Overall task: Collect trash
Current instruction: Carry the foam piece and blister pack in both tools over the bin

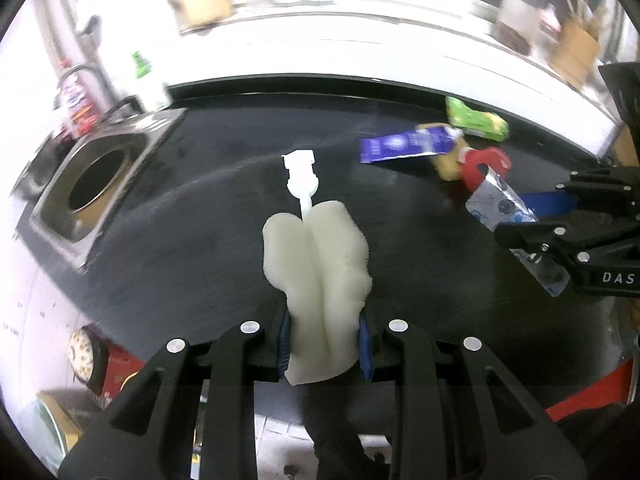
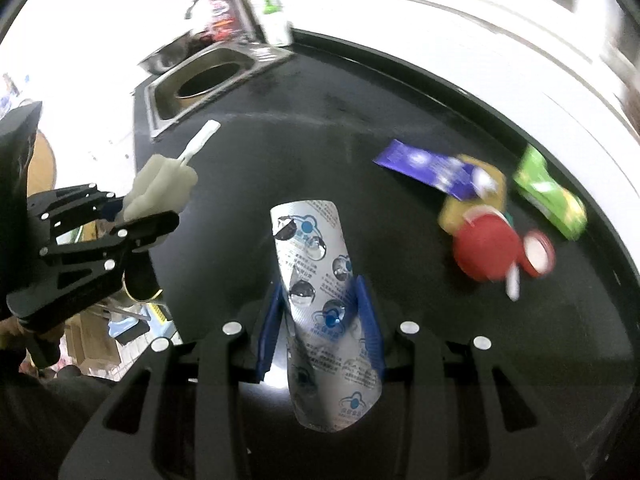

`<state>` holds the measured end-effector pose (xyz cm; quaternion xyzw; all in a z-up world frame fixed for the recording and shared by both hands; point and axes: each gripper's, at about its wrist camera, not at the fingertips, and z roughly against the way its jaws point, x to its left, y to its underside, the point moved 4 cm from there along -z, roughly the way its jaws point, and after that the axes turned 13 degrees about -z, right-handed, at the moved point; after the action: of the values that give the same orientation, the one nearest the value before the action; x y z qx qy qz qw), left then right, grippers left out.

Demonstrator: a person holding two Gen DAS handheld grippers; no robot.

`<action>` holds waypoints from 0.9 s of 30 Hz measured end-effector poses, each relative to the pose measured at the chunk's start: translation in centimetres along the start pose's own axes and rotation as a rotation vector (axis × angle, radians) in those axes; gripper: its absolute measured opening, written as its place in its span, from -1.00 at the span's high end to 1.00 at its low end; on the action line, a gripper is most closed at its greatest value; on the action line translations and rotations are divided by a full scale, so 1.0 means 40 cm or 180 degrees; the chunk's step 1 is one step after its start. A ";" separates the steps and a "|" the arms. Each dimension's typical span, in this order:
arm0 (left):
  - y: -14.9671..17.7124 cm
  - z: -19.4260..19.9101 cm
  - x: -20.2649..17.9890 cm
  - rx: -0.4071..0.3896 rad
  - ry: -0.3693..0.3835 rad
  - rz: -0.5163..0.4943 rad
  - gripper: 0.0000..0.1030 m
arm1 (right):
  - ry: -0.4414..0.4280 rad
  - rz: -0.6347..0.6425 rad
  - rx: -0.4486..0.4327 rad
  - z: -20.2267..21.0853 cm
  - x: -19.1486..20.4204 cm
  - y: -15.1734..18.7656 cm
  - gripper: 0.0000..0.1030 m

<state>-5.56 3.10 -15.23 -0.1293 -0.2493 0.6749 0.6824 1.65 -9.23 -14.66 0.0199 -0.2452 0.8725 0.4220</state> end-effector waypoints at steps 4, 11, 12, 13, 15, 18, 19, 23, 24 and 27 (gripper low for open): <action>0.081 0.051 0.113 0.0007 -0.0231 0.0279 0.50 | -0.0173 0.0295 0.0028 -0.039 0.151 -0.044 0.27; 0.309 0.126 0.312 0.0183 -0.0609 0.0970 0.50 | -0.0590 0.0984 0.0202 -0.155 0.512 -0.079 0.27; 0.347 0.132 0.334 0.0223 -0.0646 0.1069 0.50 | -0.0682 0.1124 0.0265 -0.184 0.588 -0.073 0.27; 0.385 0.139 0.357 0.0268 -0.0694 0.1167 0.50 | -0.0737 0.1217 0.0318 -0.204 0.637 -0.067 0.27; 0.481 0.149 0.406 0.0381 -0.0778 0.1402 0.50 | -0.0831 0.1378 0.0428 -0.249 0.739 -0.050 0.26; 0.616 0.150 0.466 0.0504 -0.0859 0.1731 0.50 | -0.0974 0.1583 0.0627 -0.332 0.895 -0.015 0.26; 0.670 0.143 0.489 0.0555 -0.0881 0.1847 0.50 | -0.0991 0.1615 0.0673 -0.355 0.930 -0.006 0.26; 0.835 0.096 0.553 0.0612 -0.0868 0.2280 0.50 | -0.1074 0.1702 0.0938 -0.491 1.070 0.042 0.24; 0.858 0.082 0.563 0.0615 -0.0863 0.2335 0.50 | -0.1079 0.1717 0.0996 -0.535 1.100 0.057 0.22; 0.953 0.018 0.610 0.0681 -0.0857 0.2490 0.50 | -0.1029 0.1712 0.1165 -0.661 1.165 0.095 0.17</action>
<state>-39.45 29.14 -30.16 -0.0533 -0.1969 0.9158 0.3459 -26.58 34.40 -28.19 0.1675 -0.1450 0.9674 0.1226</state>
